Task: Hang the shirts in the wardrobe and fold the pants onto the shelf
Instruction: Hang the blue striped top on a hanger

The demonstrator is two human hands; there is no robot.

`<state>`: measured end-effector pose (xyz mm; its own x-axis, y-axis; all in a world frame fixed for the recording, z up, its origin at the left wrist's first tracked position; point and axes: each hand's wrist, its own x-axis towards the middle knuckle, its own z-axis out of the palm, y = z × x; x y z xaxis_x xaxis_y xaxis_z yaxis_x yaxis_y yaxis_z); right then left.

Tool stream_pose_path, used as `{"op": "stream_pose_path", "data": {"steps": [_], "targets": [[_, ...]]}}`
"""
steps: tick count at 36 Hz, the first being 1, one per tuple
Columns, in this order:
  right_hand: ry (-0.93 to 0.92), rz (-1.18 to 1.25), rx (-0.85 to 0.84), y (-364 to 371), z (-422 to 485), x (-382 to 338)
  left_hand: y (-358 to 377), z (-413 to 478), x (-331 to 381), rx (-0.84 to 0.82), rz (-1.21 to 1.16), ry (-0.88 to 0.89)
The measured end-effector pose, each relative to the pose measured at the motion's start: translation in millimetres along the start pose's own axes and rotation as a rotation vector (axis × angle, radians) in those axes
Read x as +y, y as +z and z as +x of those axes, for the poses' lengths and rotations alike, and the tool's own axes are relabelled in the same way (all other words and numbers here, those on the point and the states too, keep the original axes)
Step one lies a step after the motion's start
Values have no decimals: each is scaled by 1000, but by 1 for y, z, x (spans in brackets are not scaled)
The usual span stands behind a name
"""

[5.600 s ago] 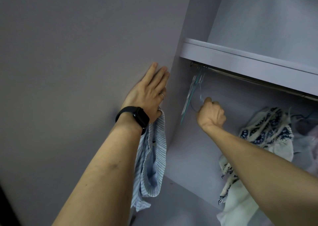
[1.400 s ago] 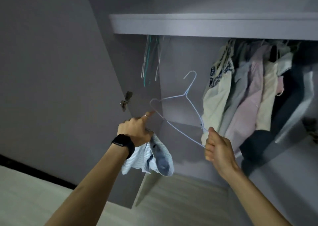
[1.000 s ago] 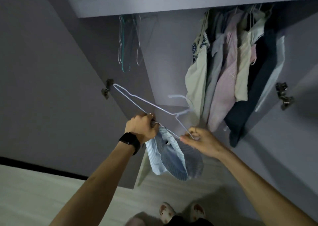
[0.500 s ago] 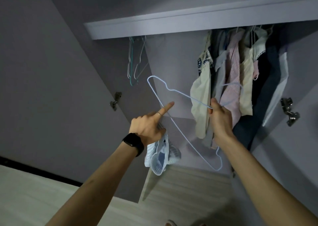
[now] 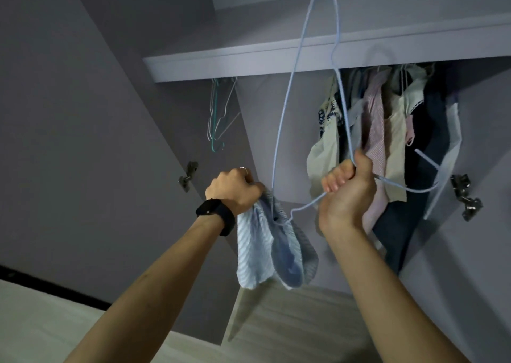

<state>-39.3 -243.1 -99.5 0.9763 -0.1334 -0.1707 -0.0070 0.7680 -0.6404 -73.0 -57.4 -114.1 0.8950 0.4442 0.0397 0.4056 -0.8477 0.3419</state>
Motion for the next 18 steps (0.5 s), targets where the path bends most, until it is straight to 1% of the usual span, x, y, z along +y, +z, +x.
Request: {"op": "stream_pose_path", "data": {"steps": [2, 5, 8, 11, 12, 14, 16, 18], "targets": [[-66, -36, -38, 6, -1, 11, -6, 2, 5, -14, -70, 4], [-104, -199, -37, -1, 8, 36, -24, 9, 5, -26, -145, -13], [-87, -412, -62, -23, 25, 60, -54, 17, -3, -25, -233, -64], [-94, -717, -170, -50, 44, 75, -86, 24, -21, 30, -321, -128], [-104, -823, -207, -59, 49, 77, -94, 25, -29, 44, -290, -134], [-176, -1016, -325, -67, 60, 76, -104, 25, -47, 53, -130, -123], [-307, -1175, -458, -63, 69, 68, -104, 23, -60, 63, 5, -110], [-420, -1295, -574, -48, 76, 59, -101, 21, -71, 87, 88, -125]]}}
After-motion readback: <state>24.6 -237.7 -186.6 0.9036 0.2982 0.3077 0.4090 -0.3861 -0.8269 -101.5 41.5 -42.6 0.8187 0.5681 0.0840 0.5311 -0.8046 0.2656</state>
